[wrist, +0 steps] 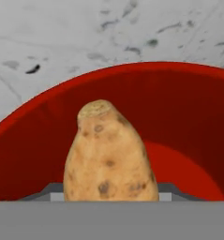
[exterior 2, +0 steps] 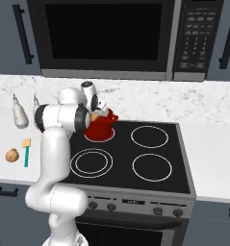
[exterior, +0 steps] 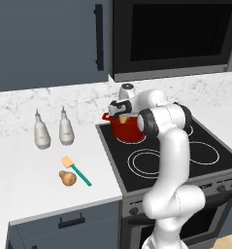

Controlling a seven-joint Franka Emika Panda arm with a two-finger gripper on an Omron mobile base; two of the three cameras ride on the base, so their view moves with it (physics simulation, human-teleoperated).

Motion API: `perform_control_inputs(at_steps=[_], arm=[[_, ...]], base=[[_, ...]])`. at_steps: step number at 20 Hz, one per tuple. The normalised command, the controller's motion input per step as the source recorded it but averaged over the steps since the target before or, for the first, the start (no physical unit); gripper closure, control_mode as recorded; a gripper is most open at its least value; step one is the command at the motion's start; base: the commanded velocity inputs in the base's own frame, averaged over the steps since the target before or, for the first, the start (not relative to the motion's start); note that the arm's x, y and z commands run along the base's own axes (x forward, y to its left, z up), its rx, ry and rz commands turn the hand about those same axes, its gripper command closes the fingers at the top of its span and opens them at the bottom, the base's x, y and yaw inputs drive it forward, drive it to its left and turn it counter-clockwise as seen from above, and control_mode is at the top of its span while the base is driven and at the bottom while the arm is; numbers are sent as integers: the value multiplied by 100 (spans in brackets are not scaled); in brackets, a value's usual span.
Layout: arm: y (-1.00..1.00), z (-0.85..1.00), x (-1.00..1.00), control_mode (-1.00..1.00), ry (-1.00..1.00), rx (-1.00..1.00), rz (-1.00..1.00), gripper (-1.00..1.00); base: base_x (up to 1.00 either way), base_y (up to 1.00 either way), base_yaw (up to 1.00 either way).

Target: Put the potato and squash in the pot. Retrieve the spatula and lightly stir the vegetables in the pot.

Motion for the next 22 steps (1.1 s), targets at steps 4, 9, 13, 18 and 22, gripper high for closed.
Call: perform_control_inputs(at_steps=[4, 9, 13, 18, 22], arm=[[-3, -6, 2, -100, 2, 0, 0, -100], [-48, 8, -44, -100, 0, 0, 0, -100], [-33, 12, -59, -100, 0, 1, 0, -100], [0, 17, -89, -100, -11, 0, 0, -100], [13, 22, -96, -100, -18, 0, 0, -100]], base=[[0, 0, 0], [0, 0, 0], [0, 0, 0], [0, 0, 0], [0, 0, 0]])
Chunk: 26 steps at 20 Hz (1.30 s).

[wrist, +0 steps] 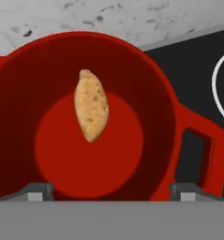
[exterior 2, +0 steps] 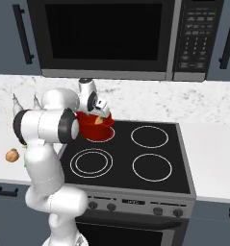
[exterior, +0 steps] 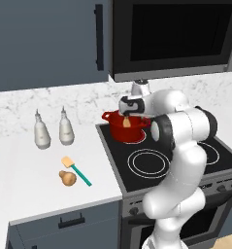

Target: Put the potato and squash in the pot. Retrieve the spatula and lightly stir the vegetables in the pot.

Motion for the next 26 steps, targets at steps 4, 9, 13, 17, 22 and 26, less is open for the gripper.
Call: perform_control_inputs(at_steps=[4, 9, 13, 17, 22, 26], arm=[[10, 8, -59, -100, -19, -1, 0, -100], [8, 38, -59, -100, -27, -1, 0, -100], [8, 100, -97, -100, -19, 1, 0, -100], [26, 100, -99, -100, -1, 2, 0, -100], [72, 62, -100, -100, 5, -2, 12, -100], [100, 2, -96, -100, 3, -13, 21, -100]], base=[[0, 0, 0], [0, 0, 0], [0, 0, 0], [0, 0, 0], [0, 0, 0], [0, 0, 0]])
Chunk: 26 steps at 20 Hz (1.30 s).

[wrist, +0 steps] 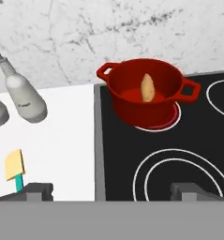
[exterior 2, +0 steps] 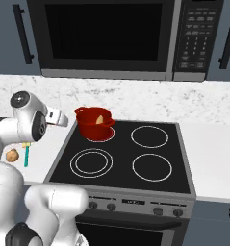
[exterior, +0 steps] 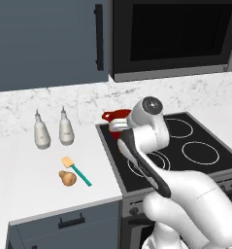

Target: Put the potato and squash in the pot. Retrieve the spatula and lightly stir the vegetables in the pot.

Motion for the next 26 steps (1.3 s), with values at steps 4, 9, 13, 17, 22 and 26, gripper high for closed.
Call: perform_control_inputs(at_steps=[4, 9, 13, 17, 22, 26], arm=[[100, -11, -78, -100, 1, -17, 27, -100], [100, -9, -40, -100, 13, -12, 26, -100], [100, -1, -9, -100, 21, -8, 20, -100], [100, -13, 0, -100, 23, -11, 10, -100], [76, -26, 0, -100, 15, -18, 0, -100], [21, -29, 0, -100, 3, -18, -1, -100]], base=[[0, 0, 0], [0, 0, 0], [0, 0, 0], [0, 0, 0], [0, 0, 0], [0, 0, 0]])
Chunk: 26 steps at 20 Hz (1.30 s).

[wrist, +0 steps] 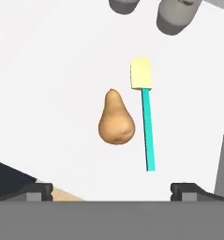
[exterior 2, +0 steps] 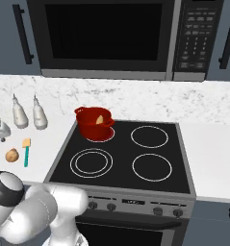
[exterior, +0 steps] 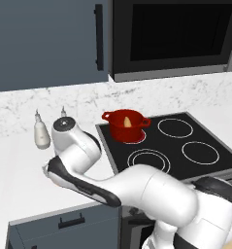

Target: Put the potato and squash in the pot. Retrieve the spatula and lightly stir the vegetables in the pot.

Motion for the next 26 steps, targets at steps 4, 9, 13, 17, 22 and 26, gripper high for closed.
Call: perform_control_inputs(at_steps=[4, 9, 13, 17, 22, 26], arm=[[1, -31, 15, -100, 5, -14, -6, -100], [0, -47, 30, -100, 10, -7, -6, -100], [0, -45, 47, -100, 8, -1, -3, -100], [4, -35, 47, -100, 5, 0, -1, -100], [22, -37, 34, -100, 4, -1, 0, -100], [28, -39, 32, -100, 4, -2, 0, -100]], base=[[0, 0, 0], [0, 0, 0], [0, 0, 0], [0, 0, 0], [0, 0, 0], [0, 0, 0]])
